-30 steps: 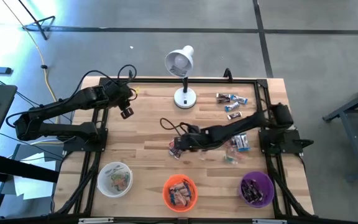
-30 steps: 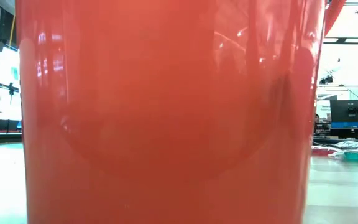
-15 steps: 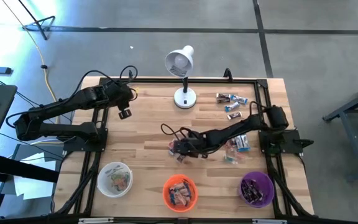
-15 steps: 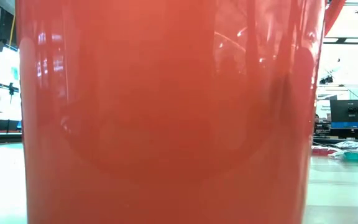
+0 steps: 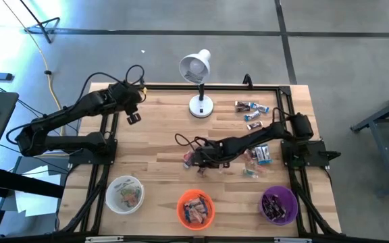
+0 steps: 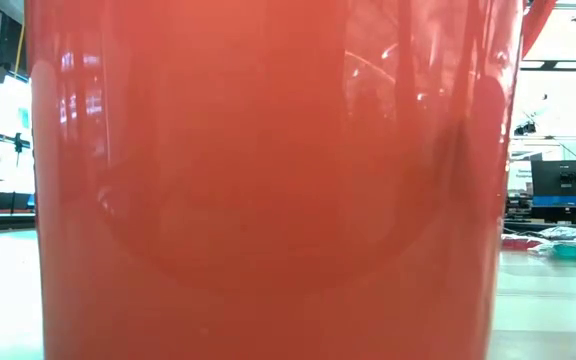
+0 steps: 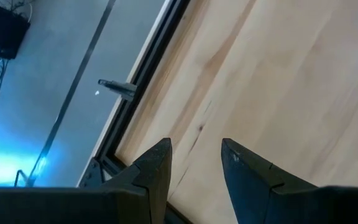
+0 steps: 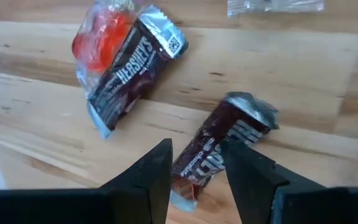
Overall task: Organize candy in baskets
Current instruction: Put the brown chocolate bar into the purple bucket
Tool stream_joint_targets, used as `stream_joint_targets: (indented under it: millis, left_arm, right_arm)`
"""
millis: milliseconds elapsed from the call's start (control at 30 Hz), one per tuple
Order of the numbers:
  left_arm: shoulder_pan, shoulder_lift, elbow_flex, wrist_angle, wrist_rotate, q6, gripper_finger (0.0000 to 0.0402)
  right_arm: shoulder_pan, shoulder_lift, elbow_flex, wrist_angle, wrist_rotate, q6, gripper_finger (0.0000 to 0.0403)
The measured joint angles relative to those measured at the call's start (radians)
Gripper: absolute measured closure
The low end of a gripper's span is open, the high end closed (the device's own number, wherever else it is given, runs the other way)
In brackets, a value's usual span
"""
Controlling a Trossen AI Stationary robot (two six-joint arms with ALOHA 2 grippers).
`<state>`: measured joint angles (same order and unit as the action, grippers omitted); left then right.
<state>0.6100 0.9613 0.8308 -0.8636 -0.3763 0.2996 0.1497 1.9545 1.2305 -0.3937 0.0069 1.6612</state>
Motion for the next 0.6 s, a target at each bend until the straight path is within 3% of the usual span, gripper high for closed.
stream_joint_targets:
  millis: [267,600]
  left_arm:
    - [0.042,0.0,0.0,0.0,0.055,-0.002,0.0273]
    - [0.047,0.0,0.0,0.002,0.064,0.0,0.0273]
  right_arm:
    - [0.027,0.001,0.218,-0.285,0.028,-0.063,0.0263]
    - [0.047,0.014,0.16,-0.274,-0.031,0.013,0.0263]
